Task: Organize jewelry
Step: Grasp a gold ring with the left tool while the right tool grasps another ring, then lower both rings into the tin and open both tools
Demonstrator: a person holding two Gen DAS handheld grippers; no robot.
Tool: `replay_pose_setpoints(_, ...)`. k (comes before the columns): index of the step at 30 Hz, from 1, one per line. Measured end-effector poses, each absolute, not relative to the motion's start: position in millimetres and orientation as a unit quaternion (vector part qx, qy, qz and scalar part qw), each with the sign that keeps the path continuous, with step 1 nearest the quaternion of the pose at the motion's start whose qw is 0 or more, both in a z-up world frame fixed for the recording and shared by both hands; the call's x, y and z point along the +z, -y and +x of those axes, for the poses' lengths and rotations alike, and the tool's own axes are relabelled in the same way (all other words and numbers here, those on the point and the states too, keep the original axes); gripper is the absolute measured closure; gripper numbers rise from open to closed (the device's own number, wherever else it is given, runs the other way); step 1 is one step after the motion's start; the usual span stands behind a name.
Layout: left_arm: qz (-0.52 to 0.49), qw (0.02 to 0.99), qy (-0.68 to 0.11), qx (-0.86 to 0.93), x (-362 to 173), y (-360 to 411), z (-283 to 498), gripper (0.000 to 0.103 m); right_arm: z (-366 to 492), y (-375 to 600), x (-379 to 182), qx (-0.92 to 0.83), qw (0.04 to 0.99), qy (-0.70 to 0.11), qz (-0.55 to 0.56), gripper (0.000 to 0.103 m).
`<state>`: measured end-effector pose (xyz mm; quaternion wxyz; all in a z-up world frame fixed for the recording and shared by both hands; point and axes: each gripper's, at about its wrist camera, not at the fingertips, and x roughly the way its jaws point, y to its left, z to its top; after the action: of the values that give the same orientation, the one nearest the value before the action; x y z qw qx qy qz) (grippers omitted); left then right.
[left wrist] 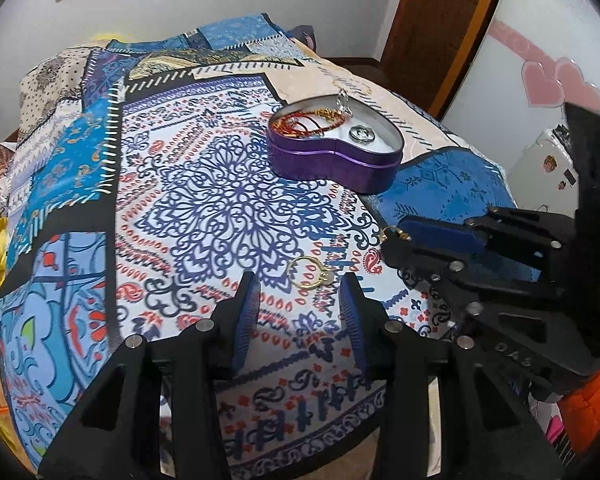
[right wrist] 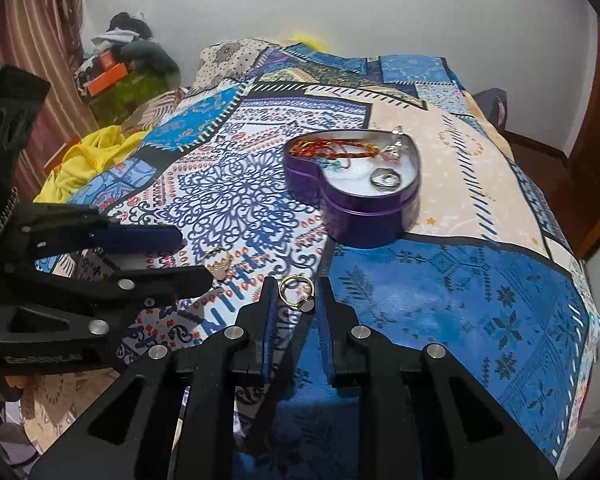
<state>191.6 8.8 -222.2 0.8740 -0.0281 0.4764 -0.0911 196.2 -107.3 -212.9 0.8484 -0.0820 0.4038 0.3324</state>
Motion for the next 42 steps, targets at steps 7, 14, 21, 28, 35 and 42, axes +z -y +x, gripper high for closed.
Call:
replay_pose_setpoints(7, -0.012, 0.871, -0.481, -0.096, -227, -3, 199, 0.062, 198, 121, -205, 0.322, 0.857, -0.396, -0.071, 0.086)
replay_pose_setpoints(14, -0.012, 0.871, -0.480, -0.101, -228, -4, 202, 0.079, 197, 123, -200, 0.322, 0.862, -0.387, -0.062, 0.086)
replay_pose_setpoints(21, -0.003, 0.876, -0.473, -0.089, -226, -1, 199, 0.079, 197, 123, -199, 0.321, 0.863, -0.386, -0.060, 0.086)
replay_pose_setpoints(28, -0.008, 0.887, -0.454, -0.088, -208, -4, 196, 0.079, 203, 130, -185, 0.315, 0.873, -0.369, -0.053, 0.086)
replay_pose_setpoints(35, -0.008, 0.907, -0.411, -0.089, -176, -3, 201, 0.079, 211, 134, -164, 0.307, 0.886, -0.344, -0.043, 0.086)
replay_pose_setpoints(42, -0.003, 0.922, -0.377, -0.086, -151, -1, 209, 0.079, 218, 133, -147, 0.306, 0.896, -0.320, -0.034, 0.086)
